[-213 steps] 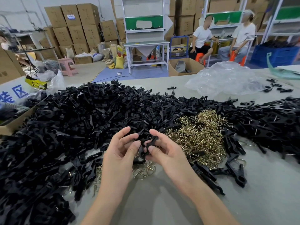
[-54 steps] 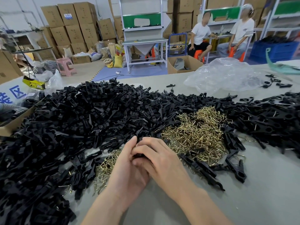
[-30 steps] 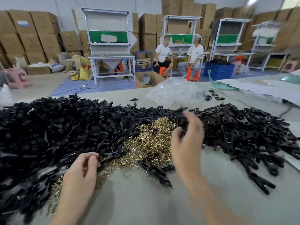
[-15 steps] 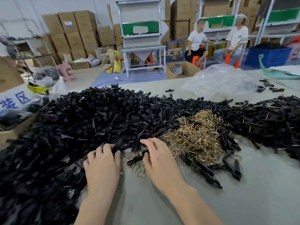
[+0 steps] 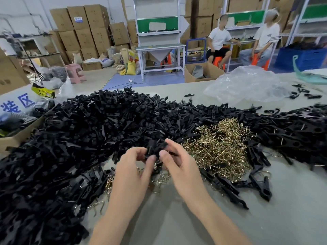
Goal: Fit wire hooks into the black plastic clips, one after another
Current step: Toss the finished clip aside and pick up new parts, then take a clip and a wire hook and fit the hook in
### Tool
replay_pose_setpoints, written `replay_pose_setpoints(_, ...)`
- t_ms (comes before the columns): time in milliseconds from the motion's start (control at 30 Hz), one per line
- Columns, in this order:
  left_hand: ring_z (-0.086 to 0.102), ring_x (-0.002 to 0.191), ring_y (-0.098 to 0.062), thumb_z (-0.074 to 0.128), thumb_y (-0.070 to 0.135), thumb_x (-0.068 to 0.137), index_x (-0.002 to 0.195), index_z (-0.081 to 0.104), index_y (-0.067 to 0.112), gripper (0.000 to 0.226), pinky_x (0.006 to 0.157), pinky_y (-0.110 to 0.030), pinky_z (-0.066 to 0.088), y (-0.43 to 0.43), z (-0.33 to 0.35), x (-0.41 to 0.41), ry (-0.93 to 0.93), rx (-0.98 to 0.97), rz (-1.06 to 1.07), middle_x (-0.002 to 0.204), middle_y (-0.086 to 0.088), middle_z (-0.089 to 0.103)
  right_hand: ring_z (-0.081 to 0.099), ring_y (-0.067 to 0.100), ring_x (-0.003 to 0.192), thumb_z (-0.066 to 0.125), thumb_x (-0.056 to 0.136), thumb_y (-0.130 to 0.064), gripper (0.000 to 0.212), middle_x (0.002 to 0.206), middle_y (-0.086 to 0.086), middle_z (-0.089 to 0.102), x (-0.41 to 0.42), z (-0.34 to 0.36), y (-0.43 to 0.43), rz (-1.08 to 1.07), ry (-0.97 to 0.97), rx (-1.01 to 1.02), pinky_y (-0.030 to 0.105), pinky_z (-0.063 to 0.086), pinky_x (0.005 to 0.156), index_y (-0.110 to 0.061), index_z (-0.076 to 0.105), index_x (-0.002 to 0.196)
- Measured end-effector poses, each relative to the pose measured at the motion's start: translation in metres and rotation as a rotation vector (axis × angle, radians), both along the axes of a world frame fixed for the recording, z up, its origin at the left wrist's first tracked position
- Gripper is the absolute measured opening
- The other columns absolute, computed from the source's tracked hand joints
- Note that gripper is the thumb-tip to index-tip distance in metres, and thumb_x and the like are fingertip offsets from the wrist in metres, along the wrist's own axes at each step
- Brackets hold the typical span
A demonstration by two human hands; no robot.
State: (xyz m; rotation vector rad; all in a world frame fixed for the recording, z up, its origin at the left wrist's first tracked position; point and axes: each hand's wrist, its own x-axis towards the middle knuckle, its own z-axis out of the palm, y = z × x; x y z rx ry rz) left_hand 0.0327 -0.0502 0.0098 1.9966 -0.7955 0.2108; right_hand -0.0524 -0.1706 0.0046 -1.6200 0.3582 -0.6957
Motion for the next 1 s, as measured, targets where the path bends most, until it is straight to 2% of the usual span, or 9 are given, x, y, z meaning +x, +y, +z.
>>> replay_pose_setpoints(67, 0.053, 0.104, 0.004, 0.048, 0.062, 0.086, 0.108, 0.051, 0.040, 0.031, 0.085, -0.014, 0.041, -0.004, -0.003, -0.005, -0.043, 0.038, -0.047, 0.101, 0.026, 0.057, 0.071, 0.007, 0.098, 0.065, 0.098, -0.030, 0.026, 0.106, -0.014, 0.073, 0.000, 0.002, -0.003, -0.001, -0.016, 0.063, 0.029, 0.057, 0.088, -0.036, 0.066, 0.124)
replay_pose_setpoints(167, 0.056, 0.105, 0.002, 0.052, 0.062, 0.084, 0.105, 0.052, 0.047, 0.026, 0.084, -0.011, 0.043, -0.007, -0.006, -0.007, 0.008, -0.005, -0.078, 0.102, 0.024, 0.058, 0.073, 0.011, 0.091, 0.063, 0.099, -0.014, 0.024, 0.100, -0.006, 0.074, -0.001, 0.004, -0.006, -0.016, -0.059, 0.161, 0.025, 0.058, 0.080, -0.033, 0.070, 0.113)
replay_pose_setpoints(400, 0.062, 0.100, -0.003, 0.055, 0.054, 0.091, 0.112, 0.057, 0.044, 0.023, 0.080, -0.033, 0.056, -0.005, -0.007, -0.003, 0.071, -0.066, -0.080, 0.104, 0.020, 0.062, 0.074, 0.014, 0.092, 0.063, 0.099, -0.012, 0.025, 0.103, -0.004, 0.075, 0.000, 0.003, -0.005, 0.007, -0.073, 0.236, 0.026, 0.059, 0.084, -0.031, 0.068, 0.114)
replay_pose_setpoints(533, 0.062, 0.100, 0.002, 0.052, 0.050, 0.094, 0.111, 0.058, 0.041, 0.020, 0.077, -0.010, 0.048, -0.005, -0.006, -0.005, 0.093, -0.076, -0.092, 0.103, 0.018, 0.065, 0.074, 0.013, 0.090, 0.063, 0.099, -0.014, 0.024, 0.102, -0.003, 0.075, 0.000, 0.003, -0.006, 0.002, -0.075, 0.233, 0.023, 0.057, 0.080, -0.032, 0.066, 0.113)
replay_pose_setpoints(633, 0.060, 0.102, 0.003, 0.053, 0.044, 0.097, 0.114, 0.059, 0.038, 0.019, 0.077, -0.007, 0.045, -0.007, -0.005, -0.006, 0.140, -0.072, -0.075, 0.103, 0.020, 0.065, 0.074, 0.013, 0.090, 0.065, 0.098, -0.013, 0.024, 0.100, -0.005, 0.075, 0.000, 0.002, -0.005, 0.004, -0.080, 0.245, 0.022, 0.058, 0.078, -0.032, 0.066, 0.113)
replay_pose_setpoints(767, 0.062, 0.091, 0.004, 0.055, 0.031, 0.101, 0.106, 0.062, 0.038, 0.011, 0.072, -0.006, 0.044, -0.007, 0.002, -0.007, 0.266, -0.195, -0.073, 0.096, 0.026, 0.066, 0.075, 0.015, 0.085, 0.066, 0.096, -0.007, 0.023, 0.092, -0.002, 0.075, 0.002, 0.002, -0.008, -0.019, -0.104, 0.304, 0.023, 0.059, 0.074, -0.025, 0.067, 0.110)
replay_pose_setpoints(867, 0.061, 0.098, 0.002, 0.055, 0.032, 0.100, 0.111, 0.061, 0.039, 0.013, 0.084, -0.012, 0.046, -0.005, 0.003, -0.004, 0.239, -0.170, 0.016, 0.103, 0.022, 0.066, 0.074, 0.015, 0.080, 0.065, 0.095, -0.001, 0.023, 0.091, 0.004, 0.073, 0.003, 0.004, -0.014, -0.029, -0.171, 0.467, 0.021, 0.058, 0.072, -0.018, 0.068, 0.109)
replay_pose_setpoints(900, 0.059, 0.106, -0.001, 0.055, 0.032, 0.100, 0.118, 0.060, 0.035, 0.019, 0.091, -0.018, 0.044, -0.004, 0.002, -0.001, 0.197, -0.102, 0.068, 0.111, 0.020, 0.063, 0.074, 0.014, 0.079, 0.063, 0.095, 0.001, 0.024, 0.093, 0.006, 0.072, 0.003, 0.005, -0.015, -0.020, -0.195, 0.526, 0.021, 0.058, 0.073, -0.017, 0.068, 0.110)
replay_pose_setpoints(1000, 0.050, 0.123, -0.024, 0.057, 0.028, 0.099, 0.137, 0.054, 0.016, 0.041, 0.105, -0.037, 0.037, 0.003, -0.002, 0.006, -0.032, 0.222, 0.288, 0.132, -0.004, 0.056, 0.074, 0.017, 0.082, 0.060, 0.095, 0.006, 0.029, 0.097, 0.007, 0.071, 0.001, 0.005, -0.019, 0.028, -0.236, 0.699, 0.027, 0.060, 0.076, -0.016, 0.069, 0.112)
